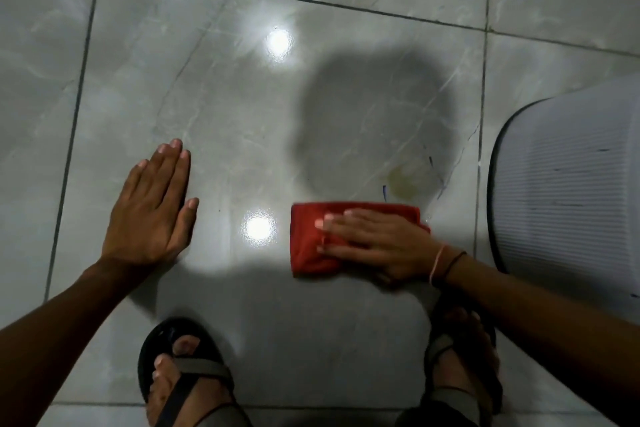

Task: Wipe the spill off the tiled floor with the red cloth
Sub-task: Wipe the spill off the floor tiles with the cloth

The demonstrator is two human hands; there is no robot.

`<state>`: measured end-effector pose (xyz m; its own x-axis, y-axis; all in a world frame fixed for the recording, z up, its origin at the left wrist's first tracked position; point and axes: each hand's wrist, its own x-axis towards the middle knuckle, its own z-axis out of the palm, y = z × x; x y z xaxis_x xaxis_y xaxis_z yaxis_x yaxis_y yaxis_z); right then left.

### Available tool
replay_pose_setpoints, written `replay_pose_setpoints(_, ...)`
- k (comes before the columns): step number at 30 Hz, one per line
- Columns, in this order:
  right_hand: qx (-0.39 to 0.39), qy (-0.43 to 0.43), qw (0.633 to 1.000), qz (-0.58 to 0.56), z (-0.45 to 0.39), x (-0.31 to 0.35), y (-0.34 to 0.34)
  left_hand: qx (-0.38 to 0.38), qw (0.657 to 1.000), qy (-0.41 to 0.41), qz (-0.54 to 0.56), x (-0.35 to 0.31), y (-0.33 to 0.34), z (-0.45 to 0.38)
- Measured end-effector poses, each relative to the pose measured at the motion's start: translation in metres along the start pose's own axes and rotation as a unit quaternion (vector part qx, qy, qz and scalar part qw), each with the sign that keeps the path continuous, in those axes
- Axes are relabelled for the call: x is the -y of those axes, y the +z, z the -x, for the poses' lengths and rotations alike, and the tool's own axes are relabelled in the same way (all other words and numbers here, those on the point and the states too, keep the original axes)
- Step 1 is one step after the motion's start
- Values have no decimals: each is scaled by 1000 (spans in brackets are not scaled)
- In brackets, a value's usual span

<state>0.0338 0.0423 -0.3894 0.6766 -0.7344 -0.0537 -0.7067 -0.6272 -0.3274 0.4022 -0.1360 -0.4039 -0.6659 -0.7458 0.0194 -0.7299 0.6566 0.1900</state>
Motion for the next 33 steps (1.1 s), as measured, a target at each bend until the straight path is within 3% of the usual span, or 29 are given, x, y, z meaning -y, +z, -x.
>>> replay_pose_setpoints(8, -41, 208, 977, -3, -60, -104, -74, -17, 1000, 16, 14, -1, 2, 0)
replay_pose_setpoints(14, -159, 390, 904, -79, -44, -127, -115, -19, 999, 25, 17, 1, 2, 0)
replay_pose_setpoints(20, -148, 476, 860, -108, 20, -78, -81, -26, 999, 19, 22, 2, 1, 1)
replay_pose_setpoints(24, -192, 527, 815, -145, 16, -12, -43, -25, 999, 19, 28, 1, -1, 1)
replay_pose_setpoints(26, -186, 525, 815, -162, 6, 27, -26, -29, 999, 22, 28, 0, -1, 2)
replay_pose_setpoints(29, -144, 491, 842, -168, -28, 80, -2, -26, 999, 22, 31, 0, -1, 1)
replay_pose_setpoints(33, -147, 427, 882, -135, -77, 77, 2, -31, 999, 25, 24, 1, 1, 2)
